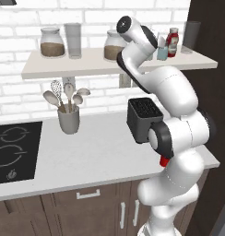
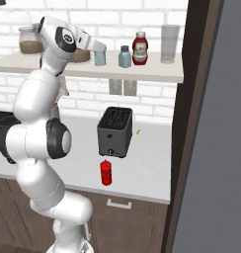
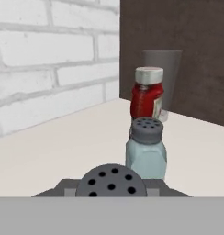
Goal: Put the shaker and condiment bottle from the counter next to their counterparts in the cabinet.
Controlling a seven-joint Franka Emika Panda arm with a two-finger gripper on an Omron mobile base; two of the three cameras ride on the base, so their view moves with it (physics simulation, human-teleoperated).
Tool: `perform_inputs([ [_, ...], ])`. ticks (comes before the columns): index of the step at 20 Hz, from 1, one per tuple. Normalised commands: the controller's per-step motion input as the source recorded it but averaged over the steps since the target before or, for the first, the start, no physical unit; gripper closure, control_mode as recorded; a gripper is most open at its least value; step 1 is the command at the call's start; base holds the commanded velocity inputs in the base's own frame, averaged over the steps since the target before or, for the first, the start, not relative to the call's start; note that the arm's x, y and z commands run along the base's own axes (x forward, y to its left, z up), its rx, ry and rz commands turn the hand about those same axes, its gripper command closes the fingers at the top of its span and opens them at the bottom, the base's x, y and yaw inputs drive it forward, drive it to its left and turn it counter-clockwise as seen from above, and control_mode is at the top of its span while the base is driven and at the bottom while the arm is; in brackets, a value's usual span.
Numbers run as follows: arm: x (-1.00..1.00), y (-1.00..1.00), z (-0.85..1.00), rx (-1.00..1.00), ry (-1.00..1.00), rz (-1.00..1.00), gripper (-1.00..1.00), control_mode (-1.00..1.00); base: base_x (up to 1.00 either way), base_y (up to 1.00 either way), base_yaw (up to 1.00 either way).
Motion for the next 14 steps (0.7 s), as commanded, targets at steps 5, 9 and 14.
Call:
perform_inputs([
  [5, 0.3, -0.12, -0.01, 0.0, 0.01, 0.0, 1.0, -1.0, 0.0, 0.0, 0.0],
  [9, 0.19, -0.23, 0.0, 0.0, 0.02, 0.0, 1.0, -1.0, 0.0, 0.0, 0.0],
  [14, 0.07, -0.09, -0.03, 0.0, 0.0, 0.0, 1.0, -1.0, 0.0, 0.0, 0.0],
])
